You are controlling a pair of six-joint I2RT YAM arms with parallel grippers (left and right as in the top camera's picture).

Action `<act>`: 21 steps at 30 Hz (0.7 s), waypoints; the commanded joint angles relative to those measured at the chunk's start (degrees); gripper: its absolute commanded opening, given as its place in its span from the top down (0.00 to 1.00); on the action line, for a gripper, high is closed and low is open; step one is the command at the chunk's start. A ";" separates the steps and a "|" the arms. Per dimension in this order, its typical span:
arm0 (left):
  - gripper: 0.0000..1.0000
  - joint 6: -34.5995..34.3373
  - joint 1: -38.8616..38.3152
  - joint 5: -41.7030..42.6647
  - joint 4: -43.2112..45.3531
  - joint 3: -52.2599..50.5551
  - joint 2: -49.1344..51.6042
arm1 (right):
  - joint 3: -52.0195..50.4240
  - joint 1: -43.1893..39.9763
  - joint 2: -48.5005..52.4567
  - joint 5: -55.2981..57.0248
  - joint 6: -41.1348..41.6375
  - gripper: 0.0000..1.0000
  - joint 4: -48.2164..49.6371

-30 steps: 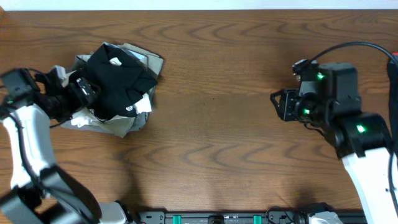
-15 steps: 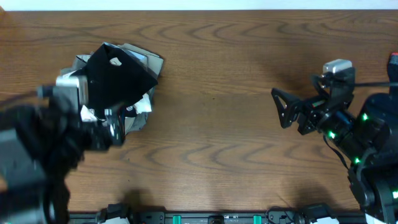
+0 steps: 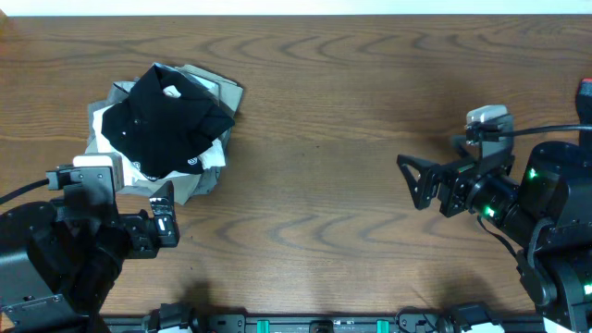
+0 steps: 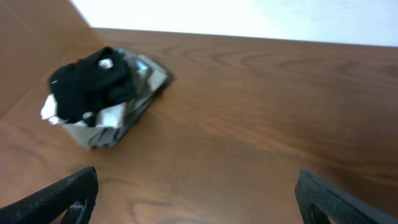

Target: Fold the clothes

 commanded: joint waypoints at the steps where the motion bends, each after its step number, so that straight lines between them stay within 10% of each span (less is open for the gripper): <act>1: 0.02 0.35 -0.17 -0.72 0.02 -0.37 0.22 | 0.00 0.50 -0.15 -6.60 -0.55 0.01 -0.22; 21: 0.02 0.35 -0.17 -0.70 0.02 -0.37 0.26 | -2.99 0.63 -1.75 0.59 -5.33 0.01 15.04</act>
